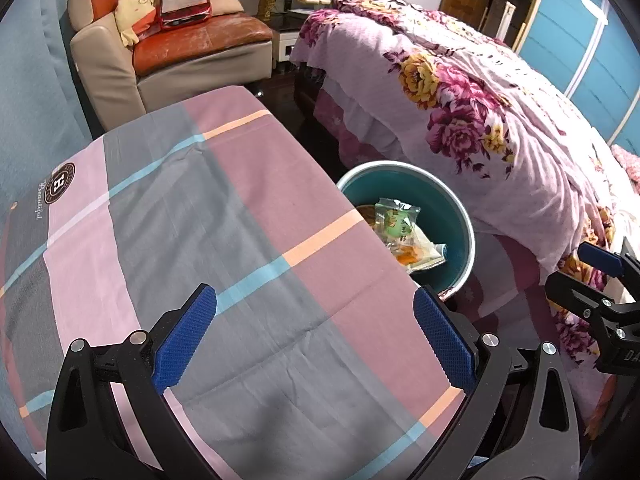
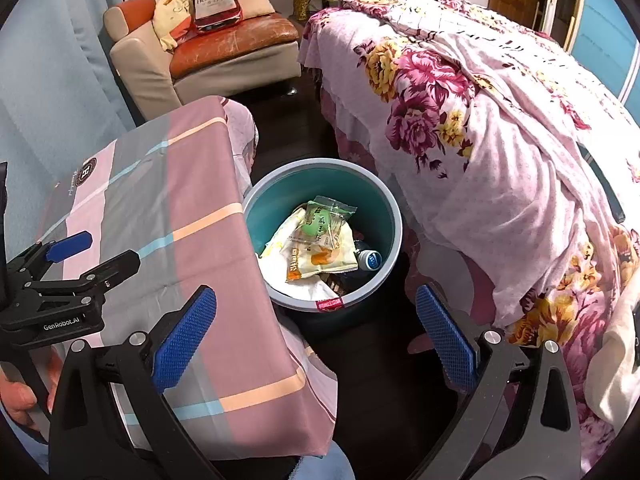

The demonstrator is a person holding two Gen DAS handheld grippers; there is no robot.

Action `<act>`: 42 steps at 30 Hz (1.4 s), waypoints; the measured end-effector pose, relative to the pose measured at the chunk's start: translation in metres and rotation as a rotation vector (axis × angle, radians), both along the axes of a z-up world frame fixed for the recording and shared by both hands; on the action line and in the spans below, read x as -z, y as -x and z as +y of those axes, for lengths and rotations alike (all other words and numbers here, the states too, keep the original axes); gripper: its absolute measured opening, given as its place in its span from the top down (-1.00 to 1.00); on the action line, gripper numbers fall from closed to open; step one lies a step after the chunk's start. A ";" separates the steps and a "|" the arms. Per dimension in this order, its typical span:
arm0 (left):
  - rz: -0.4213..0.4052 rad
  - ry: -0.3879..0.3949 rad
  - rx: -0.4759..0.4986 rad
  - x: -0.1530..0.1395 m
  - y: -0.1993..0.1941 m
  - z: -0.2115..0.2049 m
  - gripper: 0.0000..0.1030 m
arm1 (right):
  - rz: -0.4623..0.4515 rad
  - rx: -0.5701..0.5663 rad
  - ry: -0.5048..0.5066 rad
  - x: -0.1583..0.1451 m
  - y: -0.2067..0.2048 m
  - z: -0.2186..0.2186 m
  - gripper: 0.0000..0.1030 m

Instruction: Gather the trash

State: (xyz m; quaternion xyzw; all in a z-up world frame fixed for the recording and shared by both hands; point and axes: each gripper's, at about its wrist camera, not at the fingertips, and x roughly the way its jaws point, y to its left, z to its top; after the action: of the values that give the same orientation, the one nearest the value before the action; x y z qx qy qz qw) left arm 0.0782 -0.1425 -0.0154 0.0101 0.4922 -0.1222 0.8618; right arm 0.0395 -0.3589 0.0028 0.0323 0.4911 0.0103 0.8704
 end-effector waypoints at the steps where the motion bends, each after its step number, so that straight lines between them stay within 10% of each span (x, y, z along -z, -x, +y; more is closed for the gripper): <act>1: -0.002 0.004 0.003 0.000 0.000 0.000 -0.92 | 0.000 0.000 -0.002 0.001 0.000 0.000 -0.86; 42: -0.022 -0.023 0.046 0.015 -0.004 -0.013 -0.92 | 0.043 0.038 -0.020 0.024 -0.018 -0.009 -0.86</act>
State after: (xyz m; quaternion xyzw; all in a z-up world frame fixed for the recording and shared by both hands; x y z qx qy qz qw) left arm 0.0824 -0.1552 -0.0308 0.0326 0.4837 -0.1365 0.8639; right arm 0.0577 -0.3682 -0.0212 0.0505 0.5087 -0.0021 0.8594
